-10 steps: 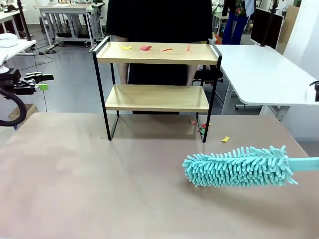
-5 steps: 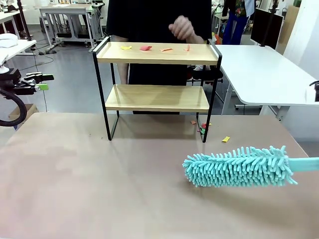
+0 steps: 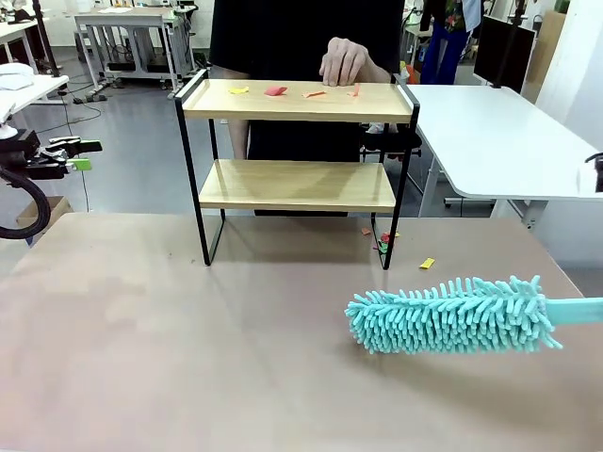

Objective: Clean the shelf.
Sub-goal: Clean the specific section of the Shelf indicated by the human with the Duster.

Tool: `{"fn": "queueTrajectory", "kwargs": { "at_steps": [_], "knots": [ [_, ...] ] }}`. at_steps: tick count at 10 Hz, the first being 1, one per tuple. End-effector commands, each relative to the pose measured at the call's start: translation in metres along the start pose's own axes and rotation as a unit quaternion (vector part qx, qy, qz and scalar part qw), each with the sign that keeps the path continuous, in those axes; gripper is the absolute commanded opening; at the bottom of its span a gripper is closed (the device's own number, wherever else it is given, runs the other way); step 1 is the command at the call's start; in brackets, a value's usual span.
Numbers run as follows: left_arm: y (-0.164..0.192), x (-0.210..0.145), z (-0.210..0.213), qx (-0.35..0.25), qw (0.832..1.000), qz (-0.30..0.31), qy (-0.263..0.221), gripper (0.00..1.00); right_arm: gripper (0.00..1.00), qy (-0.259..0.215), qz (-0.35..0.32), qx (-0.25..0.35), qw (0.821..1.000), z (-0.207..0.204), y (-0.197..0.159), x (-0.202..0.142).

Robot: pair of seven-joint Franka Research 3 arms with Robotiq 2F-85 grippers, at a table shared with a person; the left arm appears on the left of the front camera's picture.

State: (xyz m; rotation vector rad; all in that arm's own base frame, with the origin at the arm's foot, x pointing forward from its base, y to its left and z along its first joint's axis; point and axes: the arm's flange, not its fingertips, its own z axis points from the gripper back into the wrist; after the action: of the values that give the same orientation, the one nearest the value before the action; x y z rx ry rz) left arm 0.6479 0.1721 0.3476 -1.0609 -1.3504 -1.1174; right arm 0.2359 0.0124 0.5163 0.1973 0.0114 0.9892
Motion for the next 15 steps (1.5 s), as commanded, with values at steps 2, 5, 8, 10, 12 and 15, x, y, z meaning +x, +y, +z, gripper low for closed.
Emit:
{"fn": "queueTrajectory", "kwargs": {
  "at_steps": [2,5,8,10,12,15],
  "knots": [
    [-0.003,0.002,0.0,-0.001,1.0,-0.006,0.001,1.0,0.13,-0.002,-0.005,0.0,1.0,0.0,0.001,0.002],
    [-0.003,0.002,0.0,-0.001,1.0,-0.006,0.001,1.0,0.13,-0.002,-0.005,0.0,1.0,0.0,0.001,0.002],
    [-0.003,0.002,0.0,-0.001,1.0,-0.006,0.001,1.0,0.13,-0.002,-0.005,0.0,1.0,0.0,0.001,0.002],
    [-0.003,0.002,0.0,-0.001,1.0,-0.006,0.001,1.0,0.13,-0.002,-0.005,0.0,1.0,0.0,0.001,0.002],
    [-0.003,0.002,0.0,-0.001,1.0,-0.006,0.001,1.0,0.13,0.0,0.0,0.0,1.0,0.0,0.0,0.0],
    [-0.003,0.002,0.0,-0.001,1.0,-0.006,0.001,1.0,0.13,-0.052,0.039,0.045,0.997,0.037,0.037,0.034]
  ]
}}
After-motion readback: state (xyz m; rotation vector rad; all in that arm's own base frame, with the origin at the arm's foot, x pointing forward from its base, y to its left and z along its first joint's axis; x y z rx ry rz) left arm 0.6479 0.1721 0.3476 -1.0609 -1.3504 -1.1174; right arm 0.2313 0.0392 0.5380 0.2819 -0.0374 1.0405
